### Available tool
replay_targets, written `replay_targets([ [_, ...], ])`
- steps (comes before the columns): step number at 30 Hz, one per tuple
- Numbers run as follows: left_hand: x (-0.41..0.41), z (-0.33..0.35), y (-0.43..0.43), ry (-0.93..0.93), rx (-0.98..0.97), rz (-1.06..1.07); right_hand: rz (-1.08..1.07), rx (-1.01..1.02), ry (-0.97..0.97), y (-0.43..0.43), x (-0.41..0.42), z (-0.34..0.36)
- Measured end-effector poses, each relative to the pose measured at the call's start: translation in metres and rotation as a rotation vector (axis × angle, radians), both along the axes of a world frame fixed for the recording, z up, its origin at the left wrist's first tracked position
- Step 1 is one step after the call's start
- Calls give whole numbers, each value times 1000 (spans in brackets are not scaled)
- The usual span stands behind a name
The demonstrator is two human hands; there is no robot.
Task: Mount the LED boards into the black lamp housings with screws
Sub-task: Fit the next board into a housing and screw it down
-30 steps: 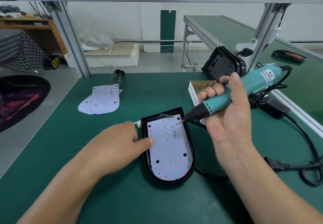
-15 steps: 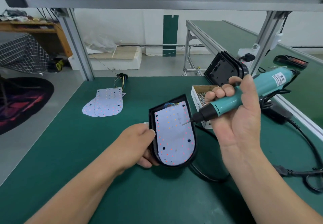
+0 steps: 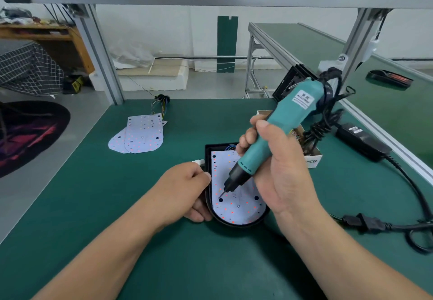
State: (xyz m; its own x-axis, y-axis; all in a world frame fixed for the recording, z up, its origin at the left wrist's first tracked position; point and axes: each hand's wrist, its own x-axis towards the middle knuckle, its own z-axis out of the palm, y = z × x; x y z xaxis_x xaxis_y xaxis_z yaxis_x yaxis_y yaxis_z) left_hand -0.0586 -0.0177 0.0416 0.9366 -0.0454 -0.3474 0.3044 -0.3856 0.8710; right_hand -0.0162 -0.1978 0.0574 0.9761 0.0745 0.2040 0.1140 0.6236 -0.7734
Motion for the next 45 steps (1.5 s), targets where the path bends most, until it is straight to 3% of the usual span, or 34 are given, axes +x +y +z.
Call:
replay_targets([
  [16, 1, 0, 2, 12, -4, -32, 19, 17, 3, 5, -3, -1],
  [24, 4, 0, 13, -109, 93, 66, 11, 100, 39, -6, 3, 4],
  [34, 4, 0, 10, -89, 147, -76, 64, -46, -5, 4, -5, 1],
  [45, 3, -1, 8, -89, 50, -66, 77, -147, -17, 12, -10, -6],
])
